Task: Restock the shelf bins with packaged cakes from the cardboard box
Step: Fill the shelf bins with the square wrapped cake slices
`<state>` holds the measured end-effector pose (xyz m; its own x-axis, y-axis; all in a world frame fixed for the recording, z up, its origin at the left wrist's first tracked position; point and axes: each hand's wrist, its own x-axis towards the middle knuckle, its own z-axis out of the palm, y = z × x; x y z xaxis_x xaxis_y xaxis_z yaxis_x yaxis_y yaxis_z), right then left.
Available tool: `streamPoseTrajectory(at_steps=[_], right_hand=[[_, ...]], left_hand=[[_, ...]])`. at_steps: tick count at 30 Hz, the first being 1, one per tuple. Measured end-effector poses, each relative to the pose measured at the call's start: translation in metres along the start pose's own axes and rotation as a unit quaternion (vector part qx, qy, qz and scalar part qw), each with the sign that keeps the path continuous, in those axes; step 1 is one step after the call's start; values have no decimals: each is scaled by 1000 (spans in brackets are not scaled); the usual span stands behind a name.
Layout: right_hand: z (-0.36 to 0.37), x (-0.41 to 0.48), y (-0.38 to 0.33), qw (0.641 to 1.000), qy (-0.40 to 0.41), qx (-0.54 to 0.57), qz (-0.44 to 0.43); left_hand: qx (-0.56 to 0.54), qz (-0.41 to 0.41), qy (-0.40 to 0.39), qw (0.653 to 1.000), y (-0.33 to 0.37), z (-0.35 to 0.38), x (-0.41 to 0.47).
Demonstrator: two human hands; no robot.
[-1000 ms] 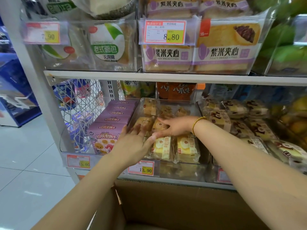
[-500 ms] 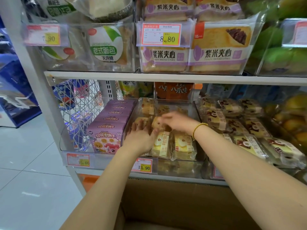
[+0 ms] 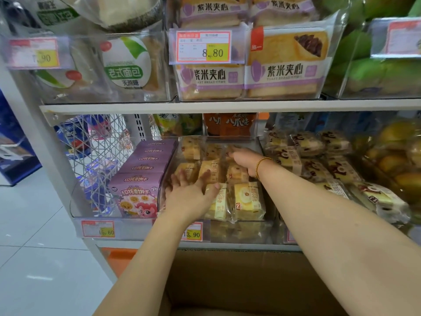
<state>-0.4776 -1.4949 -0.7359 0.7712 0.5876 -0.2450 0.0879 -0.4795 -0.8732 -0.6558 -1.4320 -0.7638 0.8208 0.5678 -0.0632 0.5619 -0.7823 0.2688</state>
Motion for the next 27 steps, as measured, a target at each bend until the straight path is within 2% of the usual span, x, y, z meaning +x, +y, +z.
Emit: streamPoseTrajectory(at_steps=[2, 6, 11, 18, 21, 23, 25, 27], right_hand=[[-3, -7, 1, 1000, 10, -12, -15], [-4, -40, 5, 993, 54, -105, -17], [4, -86, 19, 991, -37, -127, -3], [18, -84, 16, 986, -45, -160, -29], [8, -95, 18, 976, -38, -206, -62], [-7, -115, 16, 966, -26, -227, -122], [-30, -144, 18, 947, 6, -249, -201], [-62, -168, 29, 925, 97, -269, -249]], left_hand=[[-9, -1, 4, 1000, 2, 0, -2], [-20, -3, 24, 1000, 3, -3, -8], [9, 3, 23, 1000, 13, 8, -35], [34, -18, 61, 997, 20, 20, -50], [45, -37, 53, 997, 27, 17, -51], [4, -43, 53, 998, 33, 11, -54], [-27, -16, 98, 995, 47, 6, -59], [-30, 45, 164, 985, 72, 8, -68]])
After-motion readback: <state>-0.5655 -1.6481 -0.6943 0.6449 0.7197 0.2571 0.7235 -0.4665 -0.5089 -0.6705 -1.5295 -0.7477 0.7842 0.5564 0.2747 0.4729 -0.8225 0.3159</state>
